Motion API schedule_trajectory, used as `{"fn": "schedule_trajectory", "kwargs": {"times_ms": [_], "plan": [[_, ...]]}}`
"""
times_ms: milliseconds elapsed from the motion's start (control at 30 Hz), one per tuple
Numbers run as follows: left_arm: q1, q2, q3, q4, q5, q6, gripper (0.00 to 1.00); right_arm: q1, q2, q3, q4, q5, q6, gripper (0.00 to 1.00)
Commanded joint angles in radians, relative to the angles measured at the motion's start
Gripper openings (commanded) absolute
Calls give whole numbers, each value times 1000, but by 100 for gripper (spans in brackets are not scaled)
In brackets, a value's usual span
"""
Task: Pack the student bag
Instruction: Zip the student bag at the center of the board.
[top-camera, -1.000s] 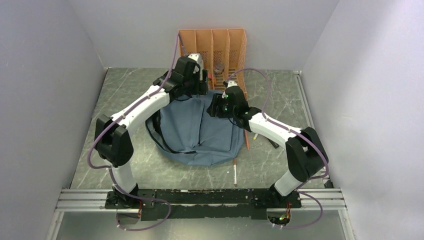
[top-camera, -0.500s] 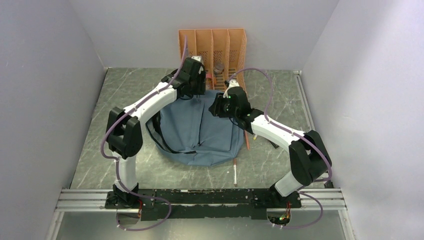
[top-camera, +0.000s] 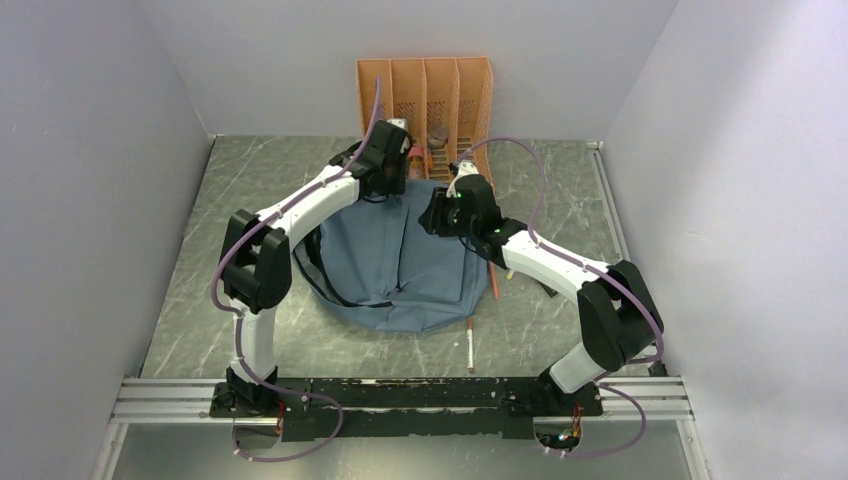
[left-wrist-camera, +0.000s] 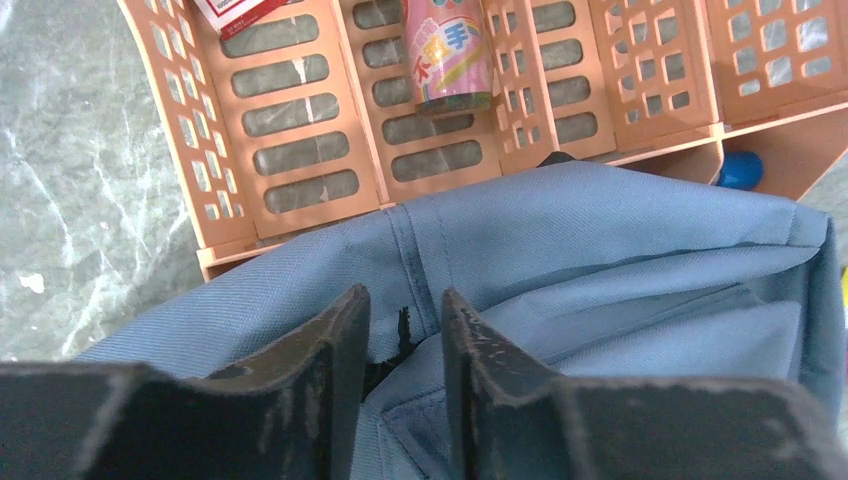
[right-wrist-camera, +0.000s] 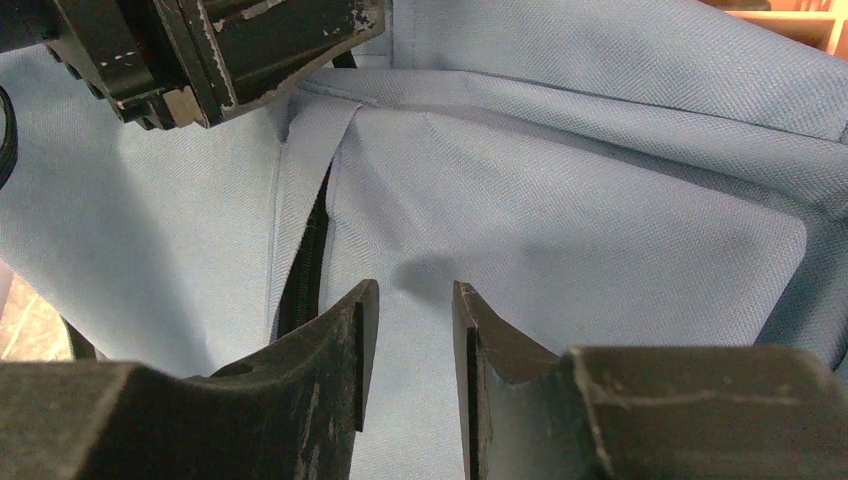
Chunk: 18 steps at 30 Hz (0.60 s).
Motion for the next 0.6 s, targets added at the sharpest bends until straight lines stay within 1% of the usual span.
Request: {"fn": "schedule_trajectory", "kwargs": {"times_ms": [0, 200, 333, 567], "plan": [[-7, 0, 11, 22, -17, 9, 33, -4, -12, -4, 13, 1, -11, 37], [-7, -14, 9, 28, -24, 10, 6, -4, -14, -5, 7, 16, -15, 36], [-7, -37, 2, 30, -44, 21, 5, -4, -15, -5, 9, 18, -11, 36], [-7, -103, -31, 21, -151, 54, 5, -4, -13, -1, 13, 25, -6, 36]]}}
